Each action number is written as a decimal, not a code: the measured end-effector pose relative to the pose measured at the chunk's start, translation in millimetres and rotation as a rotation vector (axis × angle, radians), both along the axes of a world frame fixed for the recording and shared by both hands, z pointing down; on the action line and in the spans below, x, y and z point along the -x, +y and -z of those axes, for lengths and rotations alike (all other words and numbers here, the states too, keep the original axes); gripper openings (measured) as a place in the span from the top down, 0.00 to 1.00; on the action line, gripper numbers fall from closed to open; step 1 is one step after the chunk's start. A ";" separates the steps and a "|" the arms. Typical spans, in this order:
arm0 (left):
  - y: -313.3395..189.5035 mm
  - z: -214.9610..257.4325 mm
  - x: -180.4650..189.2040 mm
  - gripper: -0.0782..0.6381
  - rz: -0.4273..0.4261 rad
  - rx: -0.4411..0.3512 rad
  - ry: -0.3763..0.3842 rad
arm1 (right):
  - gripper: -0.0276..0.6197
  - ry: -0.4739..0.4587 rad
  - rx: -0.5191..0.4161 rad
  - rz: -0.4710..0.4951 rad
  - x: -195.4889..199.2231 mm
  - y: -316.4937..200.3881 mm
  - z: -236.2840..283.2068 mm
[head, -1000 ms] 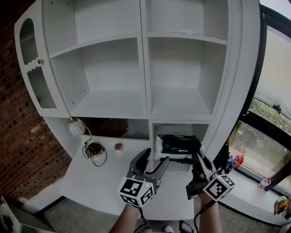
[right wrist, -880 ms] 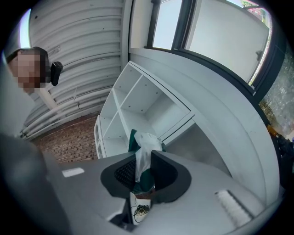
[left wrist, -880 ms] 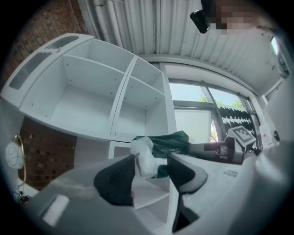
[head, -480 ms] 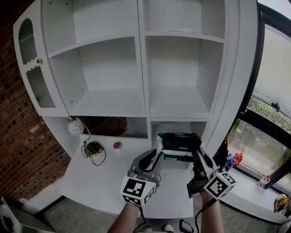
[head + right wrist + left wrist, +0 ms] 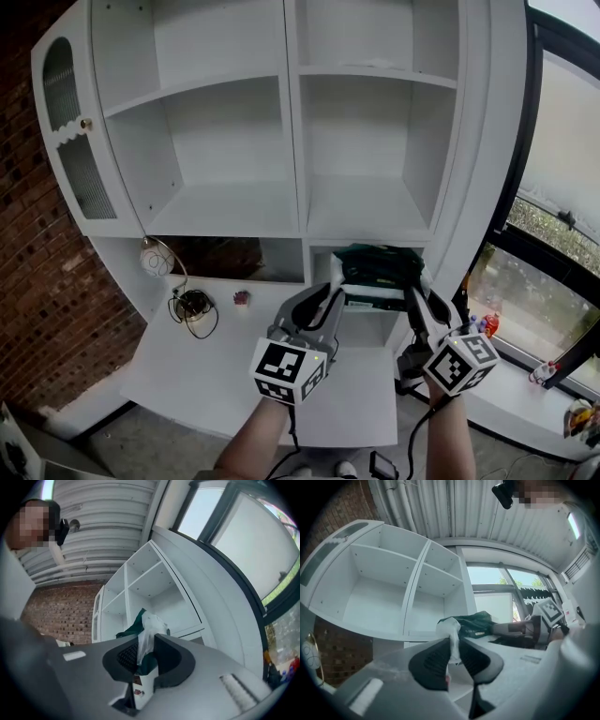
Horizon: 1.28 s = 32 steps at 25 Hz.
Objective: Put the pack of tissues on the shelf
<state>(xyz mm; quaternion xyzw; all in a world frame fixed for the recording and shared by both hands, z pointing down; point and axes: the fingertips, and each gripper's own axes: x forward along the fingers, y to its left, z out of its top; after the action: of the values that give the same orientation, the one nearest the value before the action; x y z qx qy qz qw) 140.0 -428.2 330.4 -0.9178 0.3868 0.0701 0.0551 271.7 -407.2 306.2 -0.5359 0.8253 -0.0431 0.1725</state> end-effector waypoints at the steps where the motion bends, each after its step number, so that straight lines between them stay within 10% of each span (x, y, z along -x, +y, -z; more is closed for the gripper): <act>1: -2.0 5.1 -0.3 0.78 0.003 -0.006 0.002 | 0.88 0.034 -0.008 -0.011 0.4 -1.9 5.2; 32: -95.0 77.0 -21.3 0.79 0.068 -0.019 0.003 | 0.87 0.332 -0.029 -0.167 -14.2 -106.5 75.5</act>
<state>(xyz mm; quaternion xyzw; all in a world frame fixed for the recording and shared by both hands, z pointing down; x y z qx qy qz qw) 161.3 -523.2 253.3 -0.9035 0.4172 0.0733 0.0653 286.0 -513.7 230.7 -0.5999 0.7955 0.0723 0.0448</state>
